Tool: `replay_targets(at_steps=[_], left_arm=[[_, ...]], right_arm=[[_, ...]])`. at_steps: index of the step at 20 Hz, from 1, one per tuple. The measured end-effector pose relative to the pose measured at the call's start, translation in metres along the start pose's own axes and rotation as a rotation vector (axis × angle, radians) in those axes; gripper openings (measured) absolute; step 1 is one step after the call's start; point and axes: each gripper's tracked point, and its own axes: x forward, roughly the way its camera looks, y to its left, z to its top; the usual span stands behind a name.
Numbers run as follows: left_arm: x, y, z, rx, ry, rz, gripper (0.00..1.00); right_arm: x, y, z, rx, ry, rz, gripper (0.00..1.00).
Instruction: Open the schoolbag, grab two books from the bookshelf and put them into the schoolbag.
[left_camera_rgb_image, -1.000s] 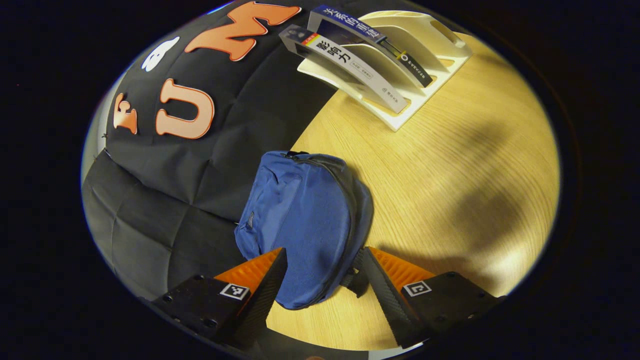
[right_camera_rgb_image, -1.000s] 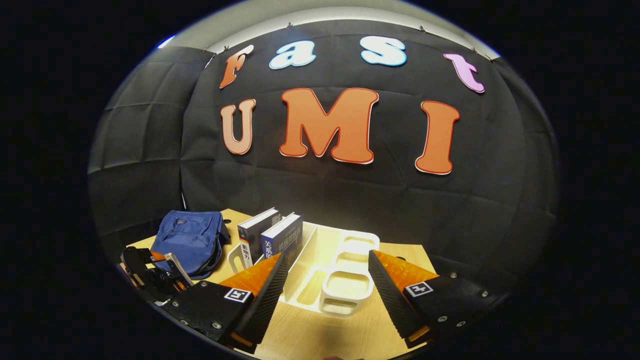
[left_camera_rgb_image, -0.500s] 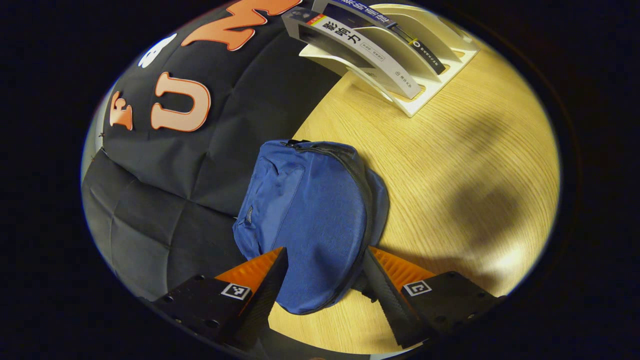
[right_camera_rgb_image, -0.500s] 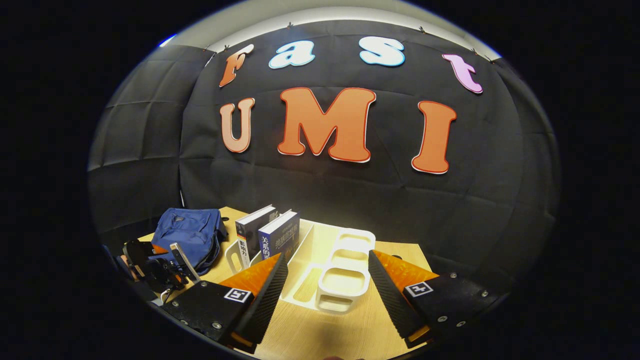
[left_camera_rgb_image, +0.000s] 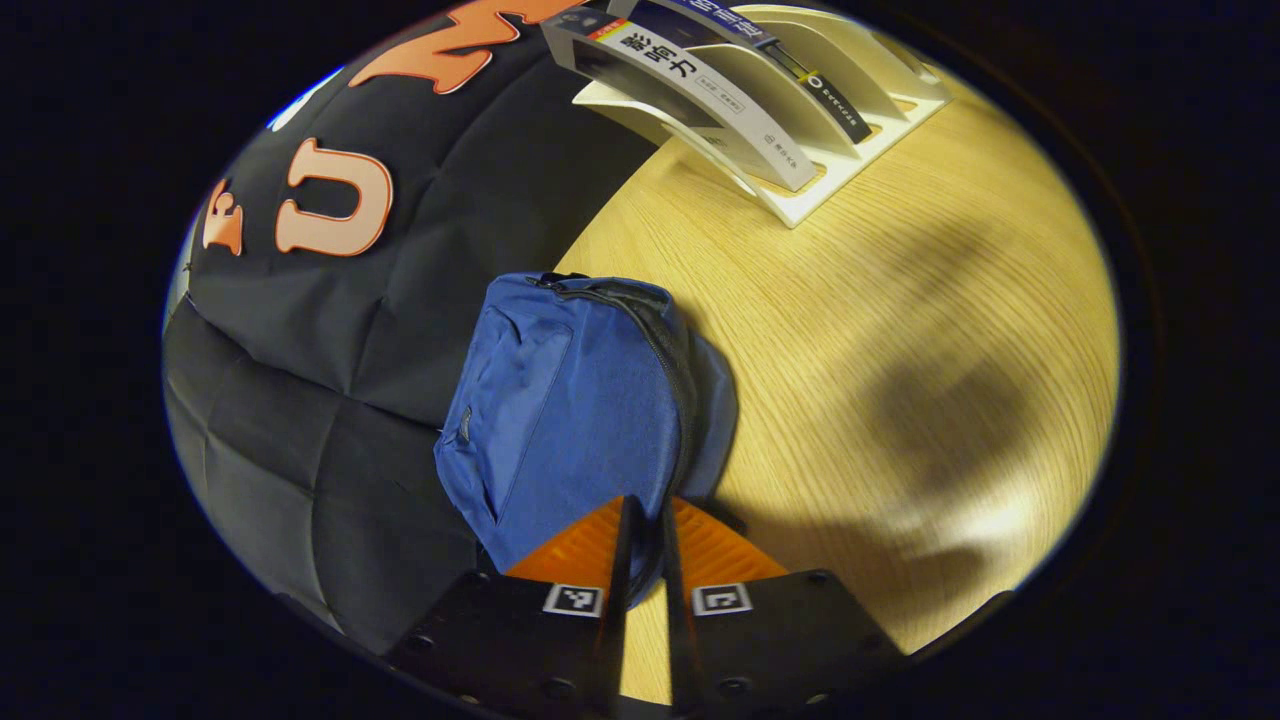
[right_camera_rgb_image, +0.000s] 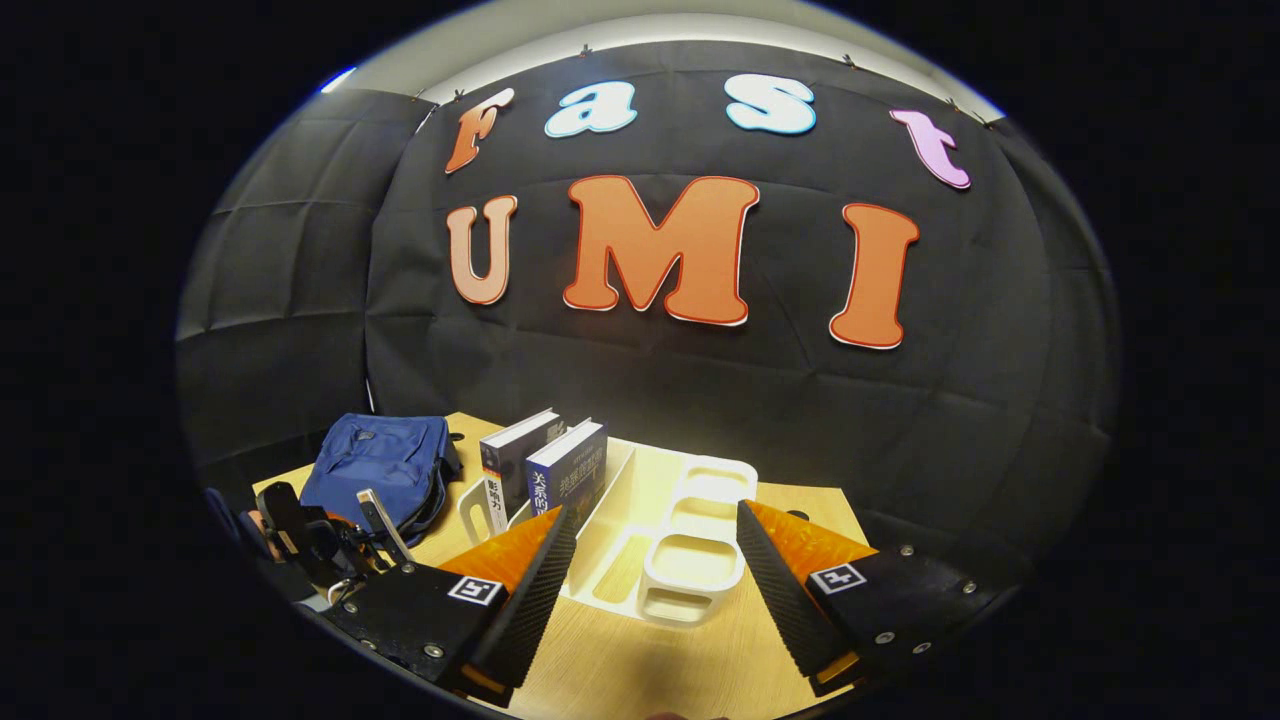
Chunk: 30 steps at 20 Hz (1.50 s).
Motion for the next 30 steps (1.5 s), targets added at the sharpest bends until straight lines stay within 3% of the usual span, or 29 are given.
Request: replay_targets(at_steps=[2,8,17,18,19,25,30], left_arm=[[-0.002,0.005,0.006,-0.050,-0.003,-0.019,0.07],[-0.011,0.027,0.020,-0.102,-0.037,-0.089,0.01],[-0.017,0.086,0.047,-0.188,-0.103,-0.289,0.01],[-0.017,0.094,0.053,-0.195,-0.118,-0.316,0.00],[-0.019,0.103,0.059,-0.201,-0.129,-0.338,0.00],[-0.019,0.156,0.083,-0.231,-0.208,-0.464,0.00],[-0.012,0.189,0.091,-0.301,-0.233,-0.590,0.00]], right_arm=[[0.002,0.000,0.001,0.007,-0.001,-0.006,0.96],[0.009,0.011,0.004,0.013,0.001,-0.004,0.96],[0.045,0.072,0.018,0.018,0.073,-0.023,0.96],[0.052,0.083,0.022,0.020,0.084,-0.018,1.00],[0.057,0.094,0.029,0.022,0.089,-0.016,0.96],[0.104,0.145,0.056,0.007,0.137,-0.001,0.95],[0.140,0.165,0.062,0.009,0.218,-0.025,0.95]])
